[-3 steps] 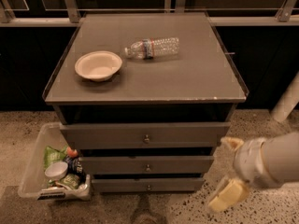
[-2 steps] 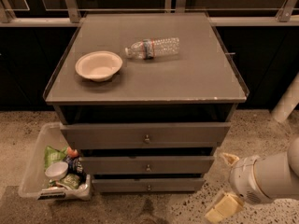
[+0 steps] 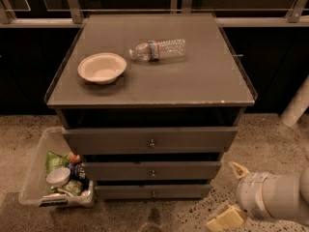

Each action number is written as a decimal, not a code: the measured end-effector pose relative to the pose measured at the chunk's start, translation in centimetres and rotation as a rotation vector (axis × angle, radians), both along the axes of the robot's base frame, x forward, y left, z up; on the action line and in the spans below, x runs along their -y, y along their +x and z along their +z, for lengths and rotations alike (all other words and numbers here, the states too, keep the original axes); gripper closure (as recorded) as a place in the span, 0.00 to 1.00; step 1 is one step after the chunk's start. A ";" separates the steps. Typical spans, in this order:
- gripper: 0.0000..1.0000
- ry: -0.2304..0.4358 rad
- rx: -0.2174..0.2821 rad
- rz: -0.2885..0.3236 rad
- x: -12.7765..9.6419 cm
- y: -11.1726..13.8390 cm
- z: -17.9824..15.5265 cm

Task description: Open middle drawer

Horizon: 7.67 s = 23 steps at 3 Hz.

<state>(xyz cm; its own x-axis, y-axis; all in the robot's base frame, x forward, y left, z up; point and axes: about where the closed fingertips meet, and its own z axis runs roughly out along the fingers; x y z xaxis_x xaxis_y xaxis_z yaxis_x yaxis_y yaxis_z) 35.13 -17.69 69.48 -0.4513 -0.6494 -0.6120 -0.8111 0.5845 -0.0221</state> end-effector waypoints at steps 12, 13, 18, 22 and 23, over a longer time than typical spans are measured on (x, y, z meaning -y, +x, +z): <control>0.00 0.287 0.218 -0.134 -3.1 19.4 -25.3; 0.00 0.285 0.239 -0.126 -2.7 22.0 -26.2; 0.00 0.258 0.129 -0.106 -2.5 21.9 -28.1; 0.00 0.363 -0.232 -0.090 -0.9 7.4 -24.1; 0.00 0.401 -0.263 -0.102 -0.6 5.9 -23.5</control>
Offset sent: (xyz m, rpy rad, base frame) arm 0.1021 -0.0165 -0.1490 0.2308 -0.2148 -0.1819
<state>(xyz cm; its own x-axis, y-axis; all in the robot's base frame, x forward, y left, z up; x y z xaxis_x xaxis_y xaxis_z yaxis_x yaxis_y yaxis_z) 41.04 -17.05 46.01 -0.6734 -0.3304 -0.6613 -0.6970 0.5820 0.4189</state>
